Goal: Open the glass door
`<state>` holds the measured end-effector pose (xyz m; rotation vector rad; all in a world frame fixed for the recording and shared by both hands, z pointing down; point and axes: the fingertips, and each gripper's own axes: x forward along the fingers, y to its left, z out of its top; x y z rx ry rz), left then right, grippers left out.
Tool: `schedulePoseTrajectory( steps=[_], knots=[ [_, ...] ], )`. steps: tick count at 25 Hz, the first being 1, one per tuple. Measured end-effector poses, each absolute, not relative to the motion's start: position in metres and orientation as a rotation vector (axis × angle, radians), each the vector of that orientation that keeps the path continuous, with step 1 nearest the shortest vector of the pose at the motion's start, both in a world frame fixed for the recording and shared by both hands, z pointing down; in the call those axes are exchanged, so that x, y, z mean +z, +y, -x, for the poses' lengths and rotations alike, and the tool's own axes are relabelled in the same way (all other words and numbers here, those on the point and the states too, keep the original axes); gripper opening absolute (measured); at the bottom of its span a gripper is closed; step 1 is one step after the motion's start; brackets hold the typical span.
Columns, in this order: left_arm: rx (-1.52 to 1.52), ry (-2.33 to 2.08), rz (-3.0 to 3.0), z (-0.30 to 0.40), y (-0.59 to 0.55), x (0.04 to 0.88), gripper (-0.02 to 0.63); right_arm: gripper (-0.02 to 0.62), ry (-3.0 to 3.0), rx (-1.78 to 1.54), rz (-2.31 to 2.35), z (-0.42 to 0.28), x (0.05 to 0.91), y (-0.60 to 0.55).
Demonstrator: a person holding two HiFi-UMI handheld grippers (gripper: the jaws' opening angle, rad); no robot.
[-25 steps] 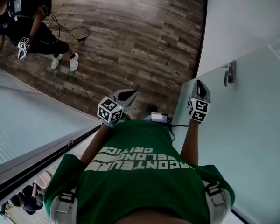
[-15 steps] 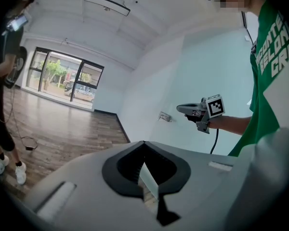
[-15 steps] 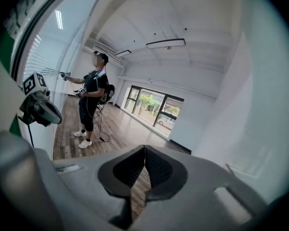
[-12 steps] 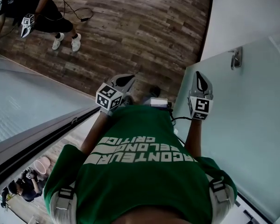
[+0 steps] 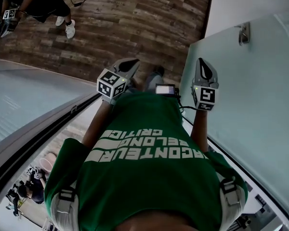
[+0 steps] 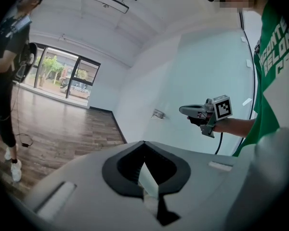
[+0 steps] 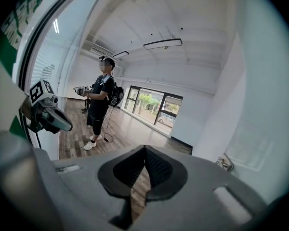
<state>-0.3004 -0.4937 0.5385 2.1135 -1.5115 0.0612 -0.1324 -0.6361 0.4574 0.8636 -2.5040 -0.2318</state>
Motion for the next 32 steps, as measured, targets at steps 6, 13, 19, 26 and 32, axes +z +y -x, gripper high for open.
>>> schedulePoseTrajectory(
  steps=[6,13,19,26,32],
  knots=[
    [-0.050,-1.486,-2.147,0.290,-0.491,0.526,0.015,-0.006,-2.454,-0.292,-0.802,0.126,0.463,-0.617],
    [-0.074,-1.482,-2.147,0.282,-0.486,0.523,0.014,-0.006,-2.473,-0.245,-0.754,0.125,0.469,-0.607],
    [-0.060,-1.500,-2.121,0.282,-0.486,0.532,0.015,-0.006,-2.491,-0.228,-0.699,0.131,0.478,-0.610],
    [-0.102,-1.541,-2.124,0.278,-0.516,0.516,0.015,-0.006,-2.509,-0.249,-0.626,0.129,0.468,-0.631],
    [-0.073,-1.491,-2.178,0.237,-0.544,0.514,0.015,-0.006,-2.515,-0.173,-0.633,0.102,0.480,-0.652]
  ],
)
